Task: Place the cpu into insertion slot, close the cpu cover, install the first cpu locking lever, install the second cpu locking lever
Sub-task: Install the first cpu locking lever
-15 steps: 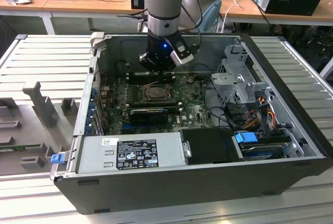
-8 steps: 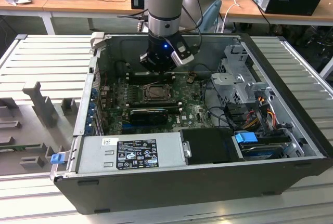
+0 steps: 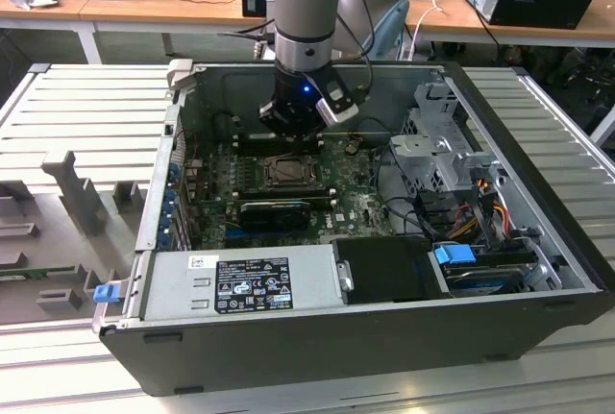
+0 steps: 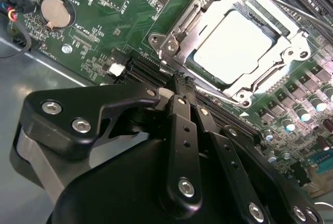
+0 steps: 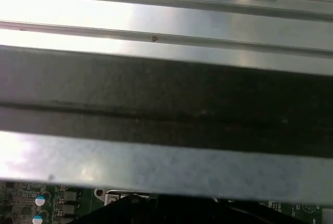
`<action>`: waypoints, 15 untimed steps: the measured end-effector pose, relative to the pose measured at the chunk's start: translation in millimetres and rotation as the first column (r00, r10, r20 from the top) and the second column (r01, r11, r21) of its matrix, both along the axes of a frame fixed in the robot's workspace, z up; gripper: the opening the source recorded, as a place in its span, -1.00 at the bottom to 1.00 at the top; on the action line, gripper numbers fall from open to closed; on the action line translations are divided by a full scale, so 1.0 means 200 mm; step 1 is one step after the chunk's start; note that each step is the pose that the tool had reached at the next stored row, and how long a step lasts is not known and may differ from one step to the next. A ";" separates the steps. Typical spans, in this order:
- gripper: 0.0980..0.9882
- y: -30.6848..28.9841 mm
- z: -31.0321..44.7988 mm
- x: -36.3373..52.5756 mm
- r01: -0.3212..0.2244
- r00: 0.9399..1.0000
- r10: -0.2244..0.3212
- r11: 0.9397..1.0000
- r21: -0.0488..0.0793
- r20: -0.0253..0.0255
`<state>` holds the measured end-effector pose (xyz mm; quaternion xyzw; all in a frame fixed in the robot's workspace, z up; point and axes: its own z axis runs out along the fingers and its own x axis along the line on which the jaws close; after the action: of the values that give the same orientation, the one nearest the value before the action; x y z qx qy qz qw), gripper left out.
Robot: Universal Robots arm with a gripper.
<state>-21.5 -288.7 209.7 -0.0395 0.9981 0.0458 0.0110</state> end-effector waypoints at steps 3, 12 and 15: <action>-0.98 0.003 -0.016 0.001 0.000 1.000 0.000 1.000 -0.015 0.000; -0.98 0.007 -0.030 0.003 0.000 1.000 0.000 1.000 -0.027 0.000; -0.98 0.007 -0.032 0.004 0.000 1.000 0.000 0.999 -0.045 0.000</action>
<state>-20.8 -287.4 203.3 -0.0397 0.9989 0.0231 0.0101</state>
